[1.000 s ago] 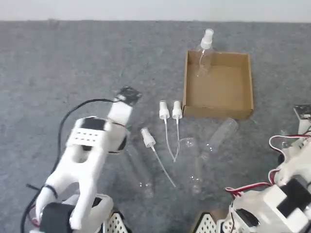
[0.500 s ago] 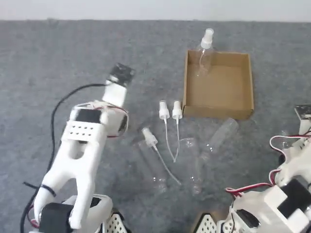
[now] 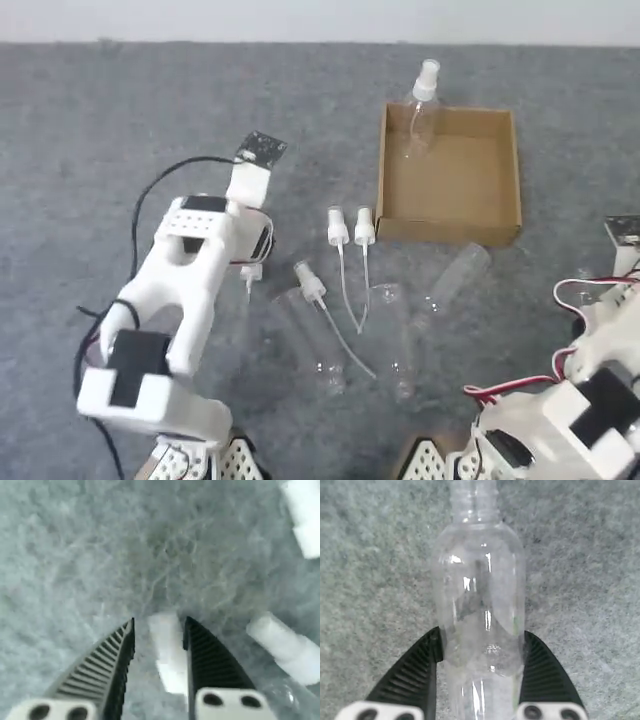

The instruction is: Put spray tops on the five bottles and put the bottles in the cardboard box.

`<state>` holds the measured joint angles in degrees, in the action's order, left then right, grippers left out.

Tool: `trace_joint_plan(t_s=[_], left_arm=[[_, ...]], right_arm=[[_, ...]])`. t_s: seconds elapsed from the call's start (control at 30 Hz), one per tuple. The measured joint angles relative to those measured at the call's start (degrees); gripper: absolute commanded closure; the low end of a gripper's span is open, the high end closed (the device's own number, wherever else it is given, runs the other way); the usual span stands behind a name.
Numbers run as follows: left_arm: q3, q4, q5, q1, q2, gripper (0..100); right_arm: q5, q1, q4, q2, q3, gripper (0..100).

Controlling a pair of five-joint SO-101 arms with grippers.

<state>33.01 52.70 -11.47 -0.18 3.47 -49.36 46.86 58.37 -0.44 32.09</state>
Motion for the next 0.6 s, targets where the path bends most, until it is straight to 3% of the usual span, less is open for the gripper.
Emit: trace_joint_plan(t_s=[0.33,0.6], left_arm=[[-8.2,9.9,0.2,0.1,2.6,86],[-3.4,9.1,3.7,0.2,2.6,86]], right_arm=[[0.0,0.0,0.0,0.0,0.0,92.0],[0.0,0.0,0.0,0.0,0.0,92.0]])
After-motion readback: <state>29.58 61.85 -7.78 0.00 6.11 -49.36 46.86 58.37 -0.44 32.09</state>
